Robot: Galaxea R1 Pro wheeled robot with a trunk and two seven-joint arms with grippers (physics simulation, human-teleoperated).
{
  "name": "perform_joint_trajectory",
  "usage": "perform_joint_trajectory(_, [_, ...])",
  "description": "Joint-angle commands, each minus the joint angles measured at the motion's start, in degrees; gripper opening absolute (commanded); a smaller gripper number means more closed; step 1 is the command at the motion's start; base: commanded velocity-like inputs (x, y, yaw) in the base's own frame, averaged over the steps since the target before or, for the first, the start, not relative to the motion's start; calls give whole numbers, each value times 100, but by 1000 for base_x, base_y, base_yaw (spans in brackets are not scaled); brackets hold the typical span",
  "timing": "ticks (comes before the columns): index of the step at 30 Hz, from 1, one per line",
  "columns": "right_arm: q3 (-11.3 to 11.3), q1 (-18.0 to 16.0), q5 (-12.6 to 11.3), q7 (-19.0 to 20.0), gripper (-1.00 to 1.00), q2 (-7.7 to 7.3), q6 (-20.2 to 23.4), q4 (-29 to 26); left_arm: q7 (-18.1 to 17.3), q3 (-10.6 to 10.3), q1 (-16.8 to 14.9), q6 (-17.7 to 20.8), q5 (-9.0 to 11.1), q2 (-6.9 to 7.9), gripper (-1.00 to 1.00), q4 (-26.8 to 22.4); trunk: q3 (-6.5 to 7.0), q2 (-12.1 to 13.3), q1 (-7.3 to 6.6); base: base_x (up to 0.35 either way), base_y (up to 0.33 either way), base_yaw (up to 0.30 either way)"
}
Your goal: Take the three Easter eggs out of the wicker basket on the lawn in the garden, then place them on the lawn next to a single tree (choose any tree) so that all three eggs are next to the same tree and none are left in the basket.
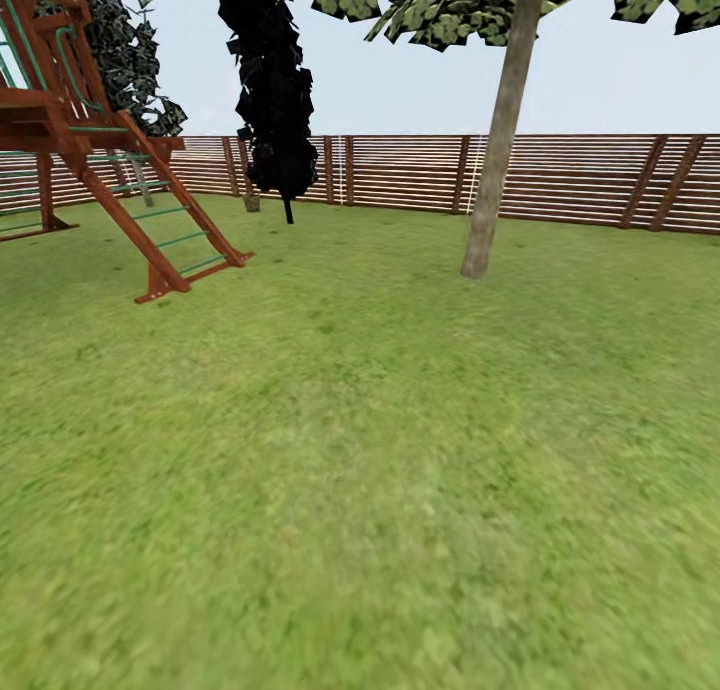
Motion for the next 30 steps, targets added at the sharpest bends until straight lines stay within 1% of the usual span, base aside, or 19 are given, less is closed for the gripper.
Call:
perform_joint_trajectory(1, [2, -3, -2, -10, 100, 0, -19, 4, 0, -1, 3, -2, 1, 0, 100, -11, -4, -2, 3, 340, 0, 0])
perform_joint_trajectory(30, [2, -3, -3, -10, 100, 0, -19, 6, 0, -1, 3, -2, 1, -6, 100, -11, -4, -2, 3, 340, 0, 0])
